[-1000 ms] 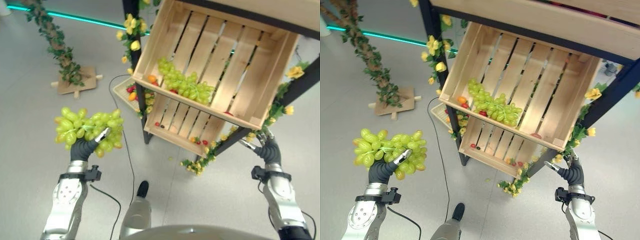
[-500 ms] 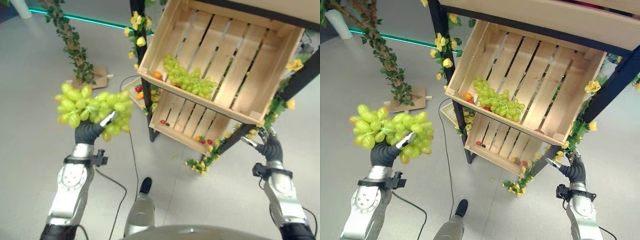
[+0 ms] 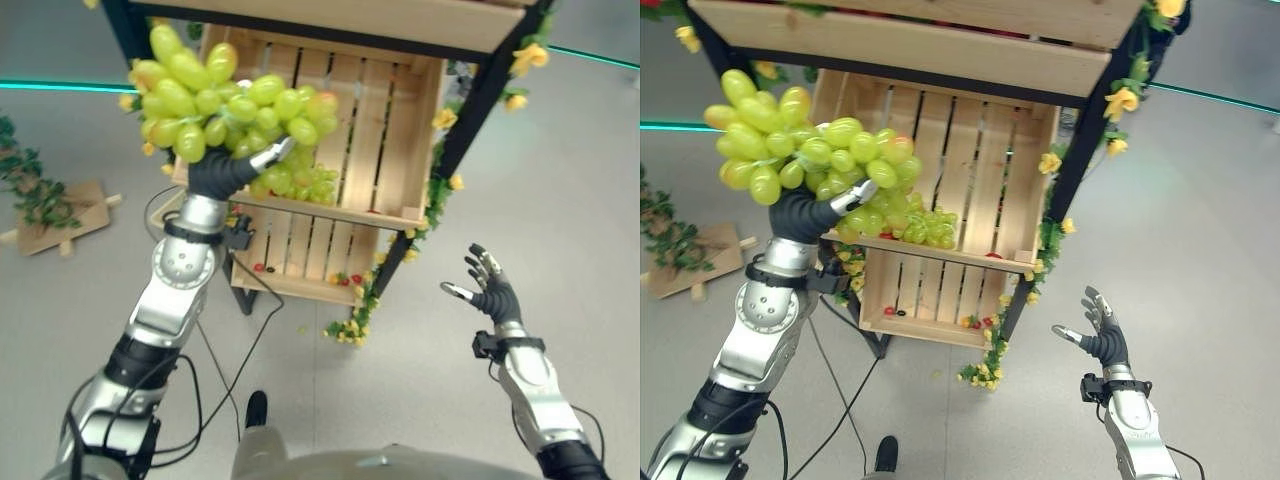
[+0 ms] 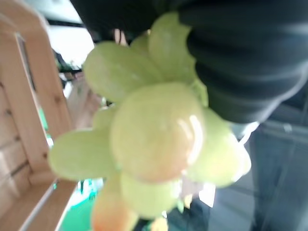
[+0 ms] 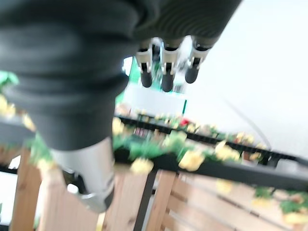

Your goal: Pick up the fruits from the basket on one side to the basket on the other side

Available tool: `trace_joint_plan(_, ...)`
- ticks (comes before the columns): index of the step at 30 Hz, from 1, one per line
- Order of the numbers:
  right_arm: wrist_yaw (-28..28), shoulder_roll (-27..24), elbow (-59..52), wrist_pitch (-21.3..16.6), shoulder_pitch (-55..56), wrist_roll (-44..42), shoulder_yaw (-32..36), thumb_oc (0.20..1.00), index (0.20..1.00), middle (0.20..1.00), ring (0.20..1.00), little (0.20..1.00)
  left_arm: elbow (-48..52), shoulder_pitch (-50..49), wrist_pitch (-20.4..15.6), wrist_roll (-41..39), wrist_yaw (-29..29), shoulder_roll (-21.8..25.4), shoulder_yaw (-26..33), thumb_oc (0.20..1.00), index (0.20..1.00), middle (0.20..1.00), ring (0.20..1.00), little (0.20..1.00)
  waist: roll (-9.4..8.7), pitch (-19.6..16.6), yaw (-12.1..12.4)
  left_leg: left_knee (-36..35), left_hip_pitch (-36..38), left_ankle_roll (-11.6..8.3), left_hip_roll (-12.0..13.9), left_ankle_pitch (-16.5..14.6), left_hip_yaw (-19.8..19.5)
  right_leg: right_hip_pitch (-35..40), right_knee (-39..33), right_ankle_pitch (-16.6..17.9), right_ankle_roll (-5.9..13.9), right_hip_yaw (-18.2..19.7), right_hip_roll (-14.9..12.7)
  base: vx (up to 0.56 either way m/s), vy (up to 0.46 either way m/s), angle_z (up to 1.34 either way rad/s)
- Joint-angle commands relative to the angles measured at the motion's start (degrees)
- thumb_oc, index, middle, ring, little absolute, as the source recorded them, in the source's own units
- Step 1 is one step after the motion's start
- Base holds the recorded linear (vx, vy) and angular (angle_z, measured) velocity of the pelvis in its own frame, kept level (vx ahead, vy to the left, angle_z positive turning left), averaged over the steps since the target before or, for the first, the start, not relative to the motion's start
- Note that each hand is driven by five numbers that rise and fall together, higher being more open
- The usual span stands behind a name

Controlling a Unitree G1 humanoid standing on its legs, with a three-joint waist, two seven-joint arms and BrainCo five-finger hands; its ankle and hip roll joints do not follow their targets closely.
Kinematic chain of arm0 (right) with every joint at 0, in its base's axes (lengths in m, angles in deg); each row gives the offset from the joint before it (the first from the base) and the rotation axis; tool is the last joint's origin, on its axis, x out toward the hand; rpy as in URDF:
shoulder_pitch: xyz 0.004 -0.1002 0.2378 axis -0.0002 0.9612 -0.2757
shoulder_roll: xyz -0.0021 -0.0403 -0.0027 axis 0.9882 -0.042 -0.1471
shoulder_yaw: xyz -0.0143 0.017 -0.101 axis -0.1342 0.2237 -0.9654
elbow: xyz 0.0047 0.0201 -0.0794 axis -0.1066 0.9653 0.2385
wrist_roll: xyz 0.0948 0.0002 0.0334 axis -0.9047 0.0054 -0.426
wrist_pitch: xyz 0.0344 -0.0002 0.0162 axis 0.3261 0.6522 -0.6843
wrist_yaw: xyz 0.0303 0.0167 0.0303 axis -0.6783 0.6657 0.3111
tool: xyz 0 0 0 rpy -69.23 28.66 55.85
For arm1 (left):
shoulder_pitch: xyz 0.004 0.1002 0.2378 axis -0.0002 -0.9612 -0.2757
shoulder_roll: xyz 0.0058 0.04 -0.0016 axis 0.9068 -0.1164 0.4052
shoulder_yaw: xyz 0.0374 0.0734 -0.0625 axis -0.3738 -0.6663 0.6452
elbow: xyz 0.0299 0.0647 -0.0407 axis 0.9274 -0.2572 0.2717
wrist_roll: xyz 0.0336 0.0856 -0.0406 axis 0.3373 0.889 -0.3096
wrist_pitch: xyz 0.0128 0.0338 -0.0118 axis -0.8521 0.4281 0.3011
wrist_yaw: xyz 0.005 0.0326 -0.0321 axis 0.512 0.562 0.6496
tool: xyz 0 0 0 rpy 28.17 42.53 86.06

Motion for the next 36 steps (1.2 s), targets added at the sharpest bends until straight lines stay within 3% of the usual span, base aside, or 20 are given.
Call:
trace_joint_plan(1, 0.12, -2.11, -1.69, -1.88, -3.09, -0.46, 1.16, 1.000, 1.000, 1.000, 1.000, 1.000, -4.63, 5.34, -2.27, 1.63, 2.27, -0.85, 0.64, 0.200, 0.200, 0.200, 0.200, 0.200, 0.44, -2.16, 0.36, 3.65, 3.07, -1.33, 1.35, -7.04, 1.30, -0.34, -5.42, 1.82, -0.10, 0.89, 0.95, 0.08, 0.094, -0.31)
trace_joint_plan(7, 0.29, -1.65, -1.99, -0.97, -2.62, -0.22, 1.33, 1.000, 1.000, 1.000, 1.000, 1.000, -12.27, 5.21, -0.63, 1.99, 2.85, -0.35, 0.05, 0.200, 0.200, 0.200, 0.200, 0.200, 0.20, -4.20, -1.62, 3.63, 4.61, 0.34, 0.58, -8.41, 5.15, 0.22, -8.30, 4.39, 1.35, 4.65, 0.14, 0.08, 0.113, -0.42)
trace_joint_plan(17, -1.11, -1.55, -1.81, -0.04, -5.93, 0.54, 0.60, 1.000, 1.000, 1.000, 1.000, 1.000, -34.97, 7.30, 3.01, 1.01, 6.73, 1.45, 1.39, 0.200, 0.200, 0.200, 0.200, 0.200, 1.04, -6.66, -3.96, 0.35, 9.83, 3.17, -1.69, -10.24, 12.10, 0.37, -12.66, 9.15, 4.27, 12.15, -1.08, 0.05, 0.109, -0.40)
trace_joint_plan(28, -2.40, -1.57, -2.05, -0.19, -7.51, 1.39, 0.81, 1.000, 1.000, 1.000, 1.000, 1.000, -46.91, 14.51, 4.70, -0.97, 8.51, 5.49, 1.81, 0.200, 0.200, 0.200, 0.200, 0.200, 2.06, -7.88, -5.42, -0.96, 11.87, 4.69, -3.30, -11.49, 15.27, -0.14, -13.52, 11.09, 6.13, 15.34, -2.39, 0.01, 0.075, -0.20)
trace_joint_plan(29, -2.63, -1.52, -1.46, -0.01, -8.12, 1.16, 0.11, 1.000, 1.000, 1.000, 1.000, 1.000, -50.26, 15.93, 4.95, -4.96, 7.80, 4.85, 2.09, 0.200, 0.200, 0.200, 0.200, 0.200, 2.27, -8.06, -5.66, -1.10, 12.24, 4.98, -3.58, -11.73, 15.69, -0.29, -13.69, 11.47, 6.41, 15.89, -2.57, -0.03, 0.058, -0.13)
trace_joint_plan(34, -2.44, -1.62, -1.15, 0.12, -9.14, 0.85, -0.99, 1.000, 1.000, 1.000, 1.000, 1.000, -57.63, 21.61, 6.75, -4.32, 7.27, 6.68, -0.20, 0.200, 0.200, 0.200, 0.200, 0.200, 2.50, -8.23, -5.71, -1.67, 12.75, 5.24, -3.75, -11.66, 16.35, -0.34, -14.11, 11.96, 6.77, 16.56, -2.67, -0.03, 0.042, -0.12)
trace_joint_plan(36, -2.23, -1.65, -1.05, -0.04, -9.14, 0.94, -1.60, 1.000, 1.000, 1.000, 1.000, 1.000, -61.75, 24.42, 8.54, -0.38, 7.12, 8.00, -1.61, 0.200, 0.200, 0.200, 0.200, 0.200, 2.48, -8.50, -5.65, -2.21, 12.92, 5.36, -3.88, -11.51, 16.55, -0.41, -14.62, 12.45, 7.02, 16.64, -2.75, -0.02, 0.022, -0.06)
